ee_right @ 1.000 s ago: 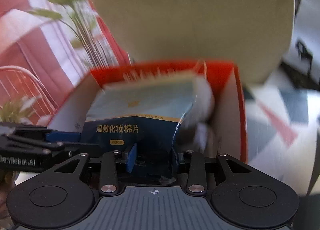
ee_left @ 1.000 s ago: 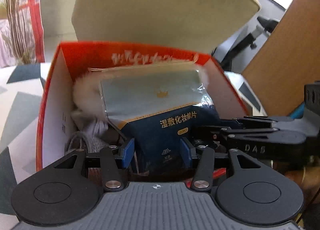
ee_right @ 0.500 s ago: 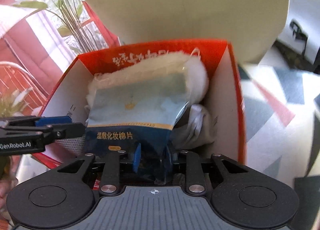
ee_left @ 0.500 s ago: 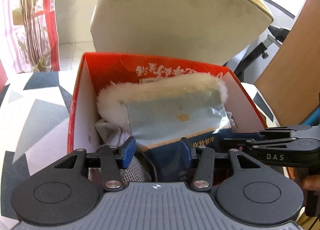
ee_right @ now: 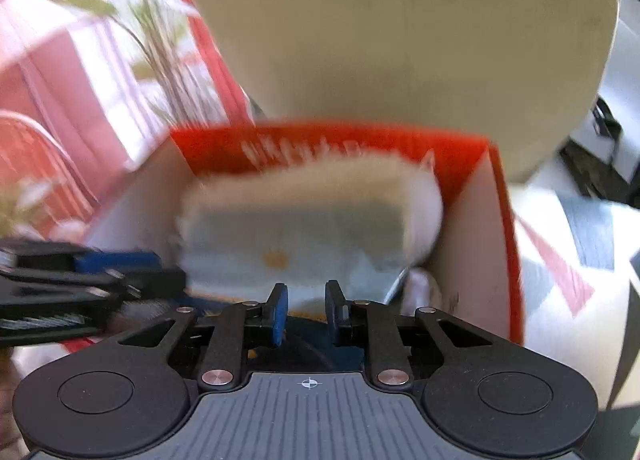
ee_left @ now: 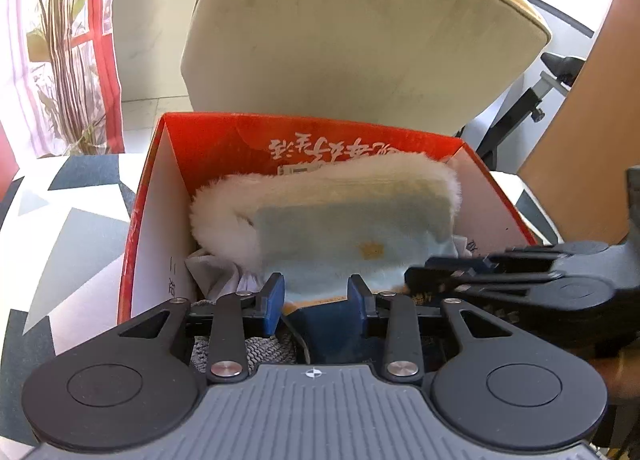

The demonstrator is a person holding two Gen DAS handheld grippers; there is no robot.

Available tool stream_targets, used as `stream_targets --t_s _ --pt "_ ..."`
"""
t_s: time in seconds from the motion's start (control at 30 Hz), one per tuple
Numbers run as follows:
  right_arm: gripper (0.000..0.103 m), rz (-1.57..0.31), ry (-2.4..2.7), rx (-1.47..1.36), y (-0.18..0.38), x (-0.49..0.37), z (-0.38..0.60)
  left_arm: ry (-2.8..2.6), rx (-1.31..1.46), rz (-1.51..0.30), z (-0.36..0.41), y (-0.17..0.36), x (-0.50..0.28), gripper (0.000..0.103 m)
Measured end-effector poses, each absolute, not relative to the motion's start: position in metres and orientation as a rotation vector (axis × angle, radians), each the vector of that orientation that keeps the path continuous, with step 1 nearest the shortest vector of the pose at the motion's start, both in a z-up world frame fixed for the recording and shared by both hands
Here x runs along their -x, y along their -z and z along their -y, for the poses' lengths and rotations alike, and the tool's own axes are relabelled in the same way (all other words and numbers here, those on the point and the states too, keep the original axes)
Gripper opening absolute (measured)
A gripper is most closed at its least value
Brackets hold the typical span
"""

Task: Organize soft objects
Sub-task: 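Lower the blue packet into the red box and open both grippers, then close the left gripper on the white mask bag while the right gripper grasps its other end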

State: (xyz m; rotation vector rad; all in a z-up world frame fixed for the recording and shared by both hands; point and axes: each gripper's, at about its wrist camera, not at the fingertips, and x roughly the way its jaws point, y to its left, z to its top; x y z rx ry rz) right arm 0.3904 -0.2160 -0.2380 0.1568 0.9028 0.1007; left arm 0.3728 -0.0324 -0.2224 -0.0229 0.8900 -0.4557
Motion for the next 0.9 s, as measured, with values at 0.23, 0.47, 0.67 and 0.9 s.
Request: stream_targets --t_s 0.23,0.47,0.67,0.9 --pt "0.018 -1.024 -0.09 -0.161 0.256 -0.402 0.215 0.454 0.006 -0.893 0.031 0.228 -0.373 0.037" --pt "0.02 -1.052 -0.073 -0.141 0.258 -0.4 0.211 0.433 -0.014 -0.878 0.025 0.225 -0.363 0.037" --pt "0.035 -0.873 -0.064 -0.126 0.238 -0.362 0.205 0.423 -0.016 -0.823 0.012 0.21 -0.341 0.037" --pt "0.077 -0.666 -0.094 -0.137 0.206 -0.301 0.206 0.465 -0.016 -0.733 -0.012 0.187 -0.292 0.046"
